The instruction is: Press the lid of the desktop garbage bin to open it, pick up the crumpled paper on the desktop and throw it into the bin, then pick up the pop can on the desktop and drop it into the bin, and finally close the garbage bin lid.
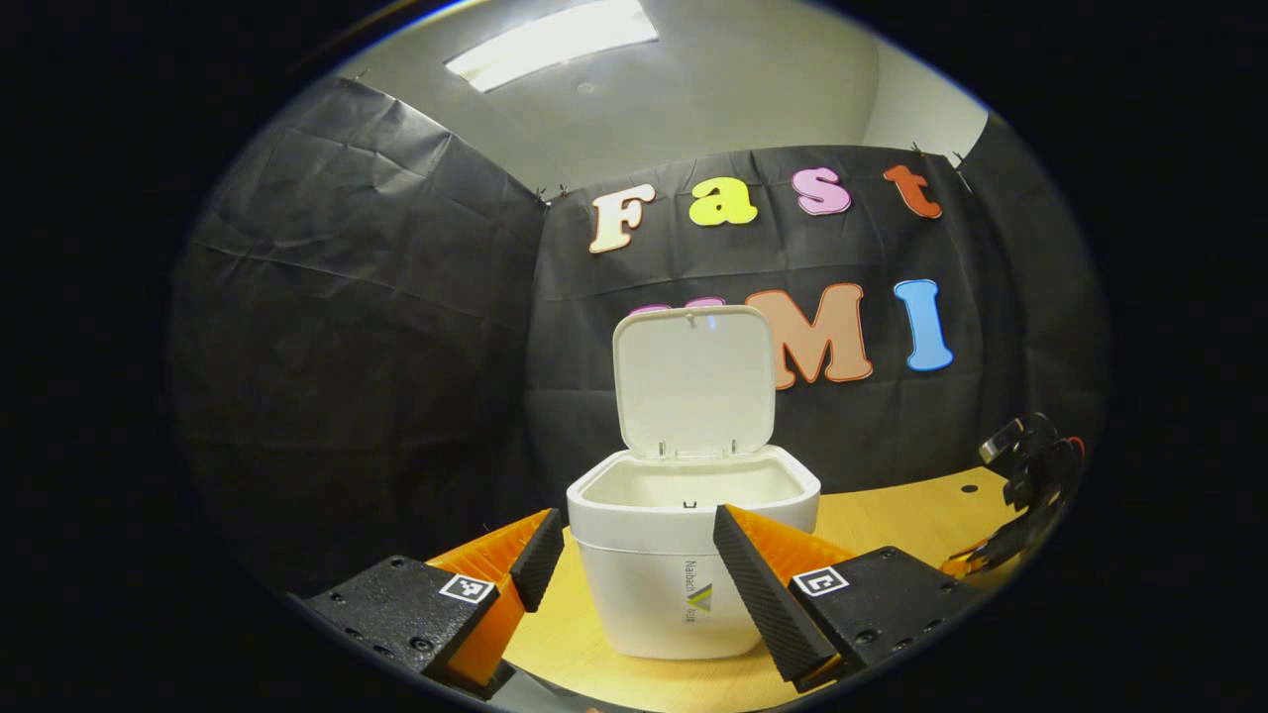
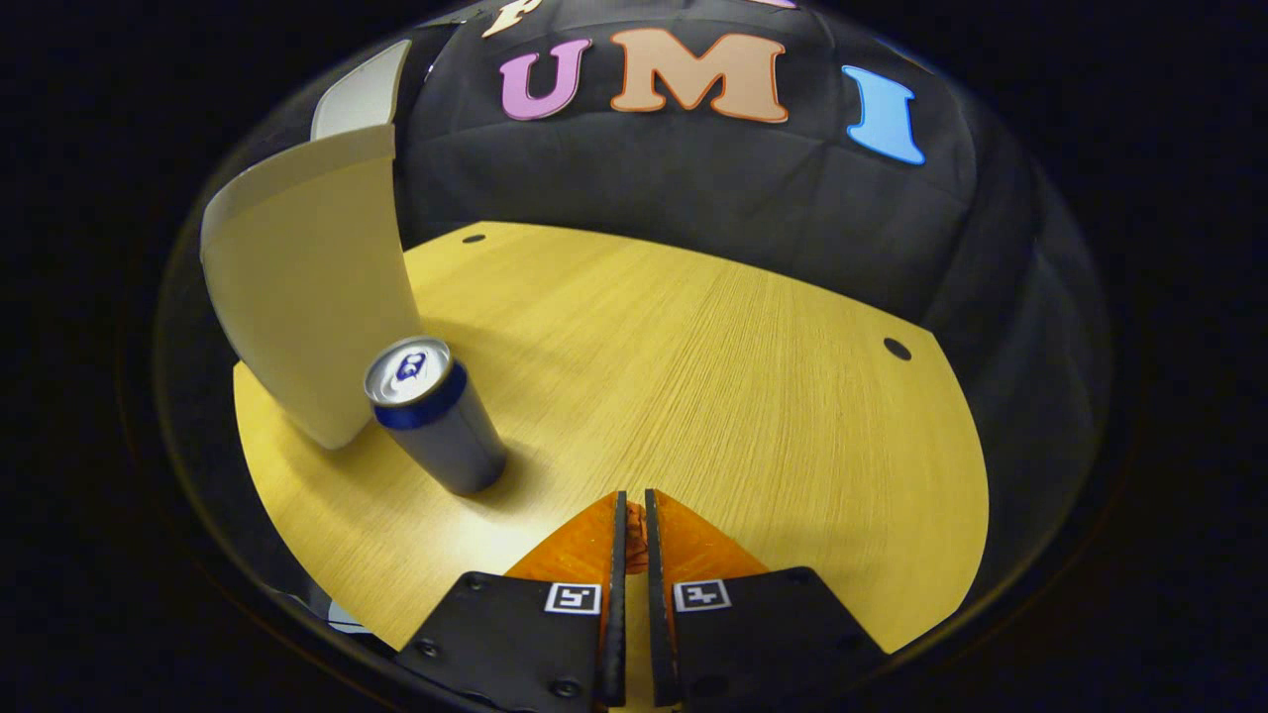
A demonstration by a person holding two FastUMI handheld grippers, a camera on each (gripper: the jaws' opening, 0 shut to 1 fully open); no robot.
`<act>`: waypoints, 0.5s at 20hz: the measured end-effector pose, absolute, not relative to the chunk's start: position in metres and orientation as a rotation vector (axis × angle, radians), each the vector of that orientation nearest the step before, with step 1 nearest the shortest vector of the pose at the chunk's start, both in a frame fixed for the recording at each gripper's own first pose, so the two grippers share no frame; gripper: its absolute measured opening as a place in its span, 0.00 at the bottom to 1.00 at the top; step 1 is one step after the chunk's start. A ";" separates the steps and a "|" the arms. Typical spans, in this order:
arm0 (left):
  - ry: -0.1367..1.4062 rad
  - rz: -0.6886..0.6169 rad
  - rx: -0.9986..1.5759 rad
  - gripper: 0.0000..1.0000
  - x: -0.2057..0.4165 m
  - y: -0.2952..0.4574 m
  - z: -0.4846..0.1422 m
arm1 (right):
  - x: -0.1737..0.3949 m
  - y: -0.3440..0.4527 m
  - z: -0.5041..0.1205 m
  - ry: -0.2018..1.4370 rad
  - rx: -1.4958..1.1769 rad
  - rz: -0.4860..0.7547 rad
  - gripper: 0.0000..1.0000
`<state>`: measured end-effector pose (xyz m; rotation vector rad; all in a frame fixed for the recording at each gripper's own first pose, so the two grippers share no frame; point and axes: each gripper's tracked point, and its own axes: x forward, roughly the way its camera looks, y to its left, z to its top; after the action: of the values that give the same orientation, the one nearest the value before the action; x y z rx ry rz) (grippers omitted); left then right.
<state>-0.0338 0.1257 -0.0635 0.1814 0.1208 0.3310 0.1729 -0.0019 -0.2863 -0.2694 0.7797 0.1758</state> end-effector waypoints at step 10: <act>0.107 0.280 0.157 0.93 -0.026 0.114 -0.064 | 0.182 0.103 -0.093 0.439 -0.216 0.410 0.12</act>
<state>-0.0259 0.1144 -0.0645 0.1574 0.1068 0.2797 0.1818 0.1032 -0.0926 -0.2160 0.4385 0.4097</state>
